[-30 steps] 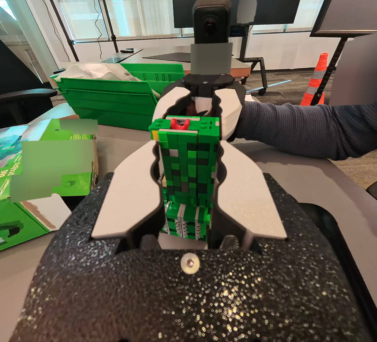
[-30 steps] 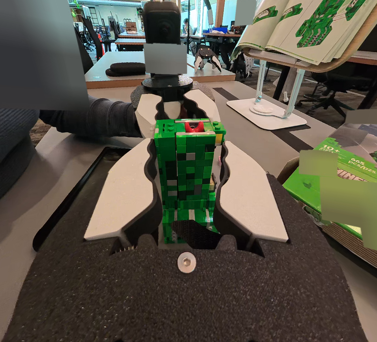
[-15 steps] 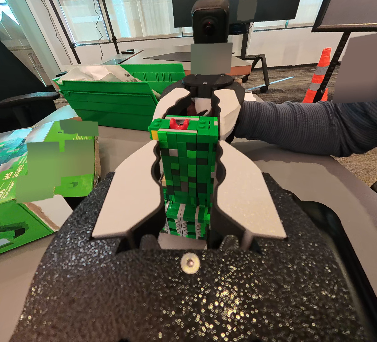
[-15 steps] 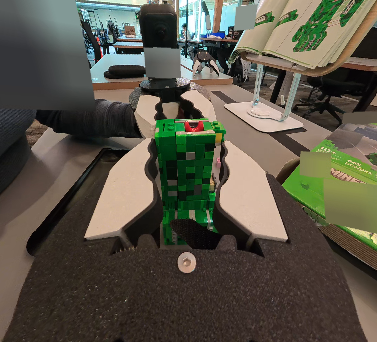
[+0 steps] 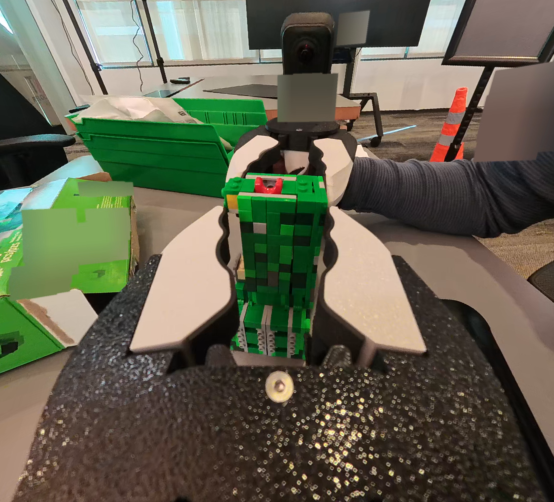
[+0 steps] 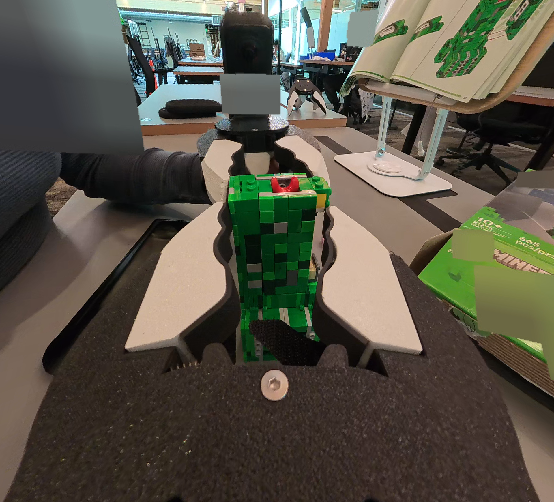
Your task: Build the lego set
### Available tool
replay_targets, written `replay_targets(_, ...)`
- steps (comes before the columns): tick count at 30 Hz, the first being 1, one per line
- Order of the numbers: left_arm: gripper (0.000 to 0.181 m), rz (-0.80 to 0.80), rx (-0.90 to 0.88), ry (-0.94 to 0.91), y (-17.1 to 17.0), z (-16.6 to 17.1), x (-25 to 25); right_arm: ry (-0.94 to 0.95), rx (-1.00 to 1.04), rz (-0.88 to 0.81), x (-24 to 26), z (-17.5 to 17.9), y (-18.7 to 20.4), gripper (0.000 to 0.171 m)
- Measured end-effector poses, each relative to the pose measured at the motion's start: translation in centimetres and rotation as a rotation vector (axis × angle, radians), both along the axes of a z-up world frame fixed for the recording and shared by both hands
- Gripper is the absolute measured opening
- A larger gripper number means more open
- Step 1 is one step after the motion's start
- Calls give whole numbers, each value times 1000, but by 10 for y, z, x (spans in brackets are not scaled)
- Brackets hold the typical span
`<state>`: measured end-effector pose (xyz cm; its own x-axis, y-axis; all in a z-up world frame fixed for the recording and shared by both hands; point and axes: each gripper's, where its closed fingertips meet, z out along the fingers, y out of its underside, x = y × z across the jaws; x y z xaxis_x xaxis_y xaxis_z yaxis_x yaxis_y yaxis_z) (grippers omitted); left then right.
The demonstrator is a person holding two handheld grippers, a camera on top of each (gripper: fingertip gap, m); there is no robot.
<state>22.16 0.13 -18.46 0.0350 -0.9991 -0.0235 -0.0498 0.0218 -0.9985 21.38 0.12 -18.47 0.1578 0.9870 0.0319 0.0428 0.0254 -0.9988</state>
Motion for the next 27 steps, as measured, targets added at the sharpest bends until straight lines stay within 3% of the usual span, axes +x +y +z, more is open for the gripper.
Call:
replay_targets(13, 60, 32, -6, -9, 3, 0, -1, 18, -6, -10, -2, 0, 1, 52)
replay_targets(16, 68, 12, -17, 0, 0, -1, -3, 7, -3, -22, 0, -4, 1, 51)
replay_targets(20, 75, 31, -50, 26, 5, -12, -12, 3, -44, -13, 7, -12, 4, 62)
replay_targets(27, 84, 44, -56, 242, 9, -53, -10, -189, -89, 19, 5, -45, 5, 78)
